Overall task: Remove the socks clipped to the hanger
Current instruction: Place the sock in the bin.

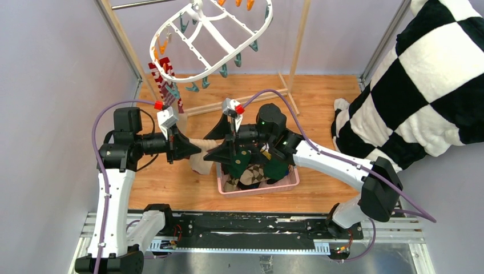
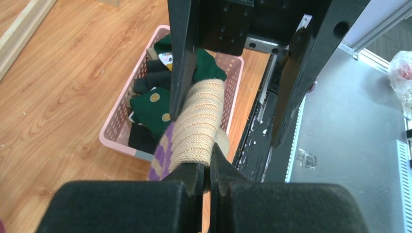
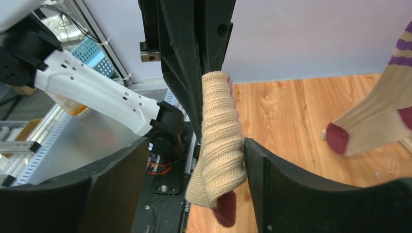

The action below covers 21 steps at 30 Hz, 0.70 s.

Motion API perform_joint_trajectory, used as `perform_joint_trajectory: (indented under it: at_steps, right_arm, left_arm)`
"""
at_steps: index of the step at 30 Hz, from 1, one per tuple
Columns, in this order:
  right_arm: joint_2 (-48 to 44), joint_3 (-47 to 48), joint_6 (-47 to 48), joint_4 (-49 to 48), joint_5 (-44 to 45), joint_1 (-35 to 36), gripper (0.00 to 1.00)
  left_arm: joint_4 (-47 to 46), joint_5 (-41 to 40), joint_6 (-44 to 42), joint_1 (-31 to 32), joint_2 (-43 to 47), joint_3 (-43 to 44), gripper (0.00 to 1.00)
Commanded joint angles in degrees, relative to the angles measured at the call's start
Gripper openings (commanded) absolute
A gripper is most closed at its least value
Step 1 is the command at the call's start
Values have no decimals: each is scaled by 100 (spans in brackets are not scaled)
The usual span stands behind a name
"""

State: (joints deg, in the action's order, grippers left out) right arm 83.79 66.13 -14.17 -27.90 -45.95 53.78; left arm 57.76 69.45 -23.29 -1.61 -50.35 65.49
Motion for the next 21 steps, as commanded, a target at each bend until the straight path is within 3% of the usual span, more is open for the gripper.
perform_joint_trajectory:
  at_steps: [1,2,4,5,6,10,11,21]
  right_arm:
    - [52,160,243,-90,-167,140,67]
    - [35,170,253,-18,-153,141,55]
    - [-39,180,343,223,-102,133,21]
    - [-97,174,360,378,-9,133,6]
    - [-178,154,383,579,106,133,1]
    - [-557,-149,371,1298,631,45,0]
    - [-677,-303,308,1401,780,-14,0]
    - [-1117,-1710,-559,2630,1398,-1237,0]
  left_arm:
    - [16,157,102,46,24,159,0]
    - [16,142,105,46,13,165,0]
    - [21,116,128,46,-12,174,5]
    - [22,82,150,46,-30,181,13]
    - [25,18,176,46,-63,197,28]
    - [17,-539,297,46,-216,274,94]
    - [16,-747,276,46,-239,298,99]
    - [12,-1988,244,38,-228,476,100]
